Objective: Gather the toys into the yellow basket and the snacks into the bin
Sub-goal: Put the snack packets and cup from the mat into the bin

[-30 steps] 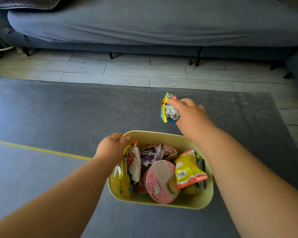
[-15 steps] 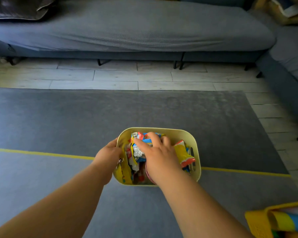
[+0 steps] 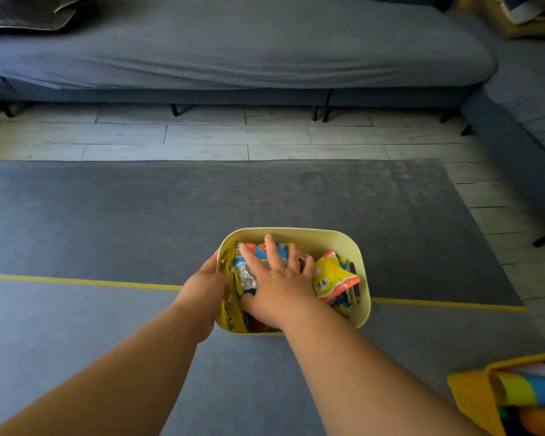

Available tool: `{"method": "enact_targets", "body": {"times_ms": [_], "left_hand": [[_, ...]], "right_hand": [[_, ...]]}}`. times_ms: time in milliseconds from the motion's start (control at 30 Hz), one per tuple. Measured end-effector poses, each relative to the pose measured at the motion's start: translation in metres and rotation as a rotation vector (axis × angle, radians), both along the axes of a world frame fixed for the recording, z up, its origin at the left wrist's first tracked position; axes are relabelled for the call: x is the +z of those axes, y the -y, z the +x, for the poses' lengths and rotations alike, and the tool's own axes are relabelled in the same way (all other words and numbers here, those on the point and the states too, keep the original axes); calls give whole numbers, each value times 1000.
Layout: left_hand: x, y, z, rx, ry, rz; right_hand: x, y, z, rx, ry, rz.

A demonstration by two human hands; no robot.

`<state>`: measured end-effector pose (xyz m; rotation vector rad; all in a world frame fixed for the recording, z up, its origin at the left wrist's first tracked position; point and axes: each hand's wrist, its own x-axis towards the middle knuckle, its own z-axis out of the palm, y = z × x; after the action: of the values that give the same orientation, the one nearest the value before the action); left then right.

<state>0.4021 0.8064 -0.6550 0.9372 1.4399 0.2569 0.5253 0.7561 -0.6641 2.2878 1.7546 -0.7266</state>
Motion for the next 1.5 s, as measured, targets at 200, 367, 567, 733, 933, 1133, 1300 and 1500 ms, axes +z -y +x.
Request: {"method": "enact_targets", "body": {"times_ms": [200,367,567,733,933,1133,1300,1500], "left_hand": [[10,-1,5,-62,-112,73],[14,-1,6,-49,-217,77],[15,6,11,87,-168,63],[16,12,17,111,-195,84],[18,28,16,238,-133,18],[40,52,35,231,-103,72],[71,73,80,159,-62,115],[99,115,172,145,167,81]], "right_hand": [[15,33,37,-368,-71,715],[11,65,82,-761,-80,518],[7,59,81,-926,-147,284],[-3,59,76,-930,-116,326],[-3,69,81,-927,-120,300],[34,97,98,-928,-124,328],[78,123,148,-935,-113,384],[118,166,248,-901,-55,416]]}}
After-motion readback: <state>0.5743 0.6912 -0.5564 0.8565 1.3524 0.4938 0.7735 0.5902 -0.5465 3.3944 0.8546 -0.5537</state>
